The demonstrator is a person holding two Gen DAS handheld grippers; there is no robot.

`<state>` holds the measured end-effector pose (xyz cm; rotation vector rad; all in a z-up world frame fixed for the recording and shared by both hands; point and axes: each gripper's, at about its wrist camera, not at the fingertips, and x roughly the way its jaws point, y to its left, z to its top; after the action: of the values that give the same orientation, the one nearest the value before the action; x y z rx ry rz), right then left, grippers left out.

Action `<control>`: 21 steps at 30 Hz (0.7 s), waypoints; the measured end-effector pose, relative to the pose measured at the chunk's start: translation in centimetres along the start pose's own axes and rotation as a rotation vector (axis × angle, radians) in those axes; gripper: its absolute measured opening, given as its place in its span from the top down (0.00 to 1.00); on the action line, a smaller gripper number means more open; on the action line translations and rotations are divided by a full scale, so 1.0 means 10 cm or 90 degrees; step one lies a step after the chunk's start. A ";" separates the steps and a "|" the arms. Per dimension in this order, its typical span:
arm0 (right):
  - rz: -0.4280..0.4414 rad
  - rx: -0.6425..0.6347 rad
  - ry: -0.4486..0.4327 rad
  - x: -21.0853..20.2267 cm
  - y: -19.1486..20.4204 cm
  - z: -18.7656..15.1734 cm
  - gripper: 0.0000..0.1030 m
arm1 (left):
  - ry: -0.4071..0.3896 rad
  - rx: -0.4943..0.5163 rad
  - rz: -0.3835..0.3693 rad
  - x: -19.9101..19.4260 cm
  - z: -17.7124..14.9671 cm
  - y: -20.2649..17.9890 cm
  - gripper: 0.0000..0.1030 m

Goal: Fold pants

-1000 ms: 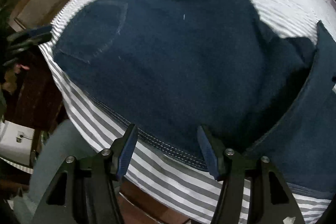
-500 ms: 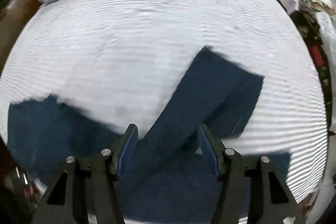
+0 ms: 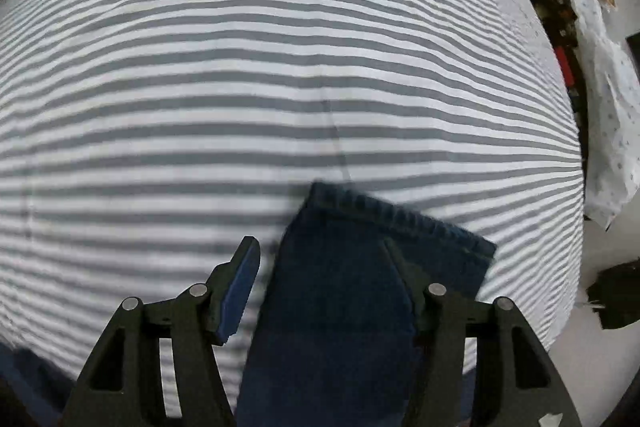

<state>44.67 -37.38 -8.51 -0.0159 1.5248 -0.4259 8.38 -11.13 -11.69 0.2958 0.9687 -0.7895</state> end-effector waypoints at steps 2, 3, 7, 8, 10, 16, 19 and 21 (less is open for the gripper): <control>-0.003 -0.003 0.018 0.14 0.00 0.06 0.45 | 0.001 0.023 0.020 0.06 0.00 -0.09 0.56; -0.001 0.000 0.023 0.18 0.00 0.08 0.45 | 0.007 0.022 0.014 0.10 0.00 -0.09 0.56; 0.020 0.015 0.020 0.28 -0.02 0.06 0.46 | 0.020 0.002 -0.003 0.16 -0.03 -0.02 0.56; 0.027 0.020 0.016 0.28 -0.03 0.05 0.47 | 0.022 -0.002 -0.007 0.16 -0.03 0.00 0.56; 0.024 0.023 0.010 0.27 -0.07 0.02 0.62 | 0.026 -0.010 -0.021 0.15 -0.02 0.02 0.56; 0.046 0.030 -0.005 0.19 -0.19 -0.15 0.93 | 0.025 -0.031 -0.031 0.15 -0.04 0.07 0.56; 0.079 0.051 -0.024 0.05 -0.35 -0.30 0.93 | 0.019 -0.051 -0.040 0.15 -0.06 0.11 0.56; 0.100 0.068 -0.040 -0.04 -0.49 -0.40 0.93 | 0.020 -0.042 -0.026 0.16 -0.05 0.06 0.56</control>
<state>39.56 -40.78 -7.04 0.1718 1.4284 -0.3776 9.05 -11.18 -13.39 0.2322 1.0306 -0.7912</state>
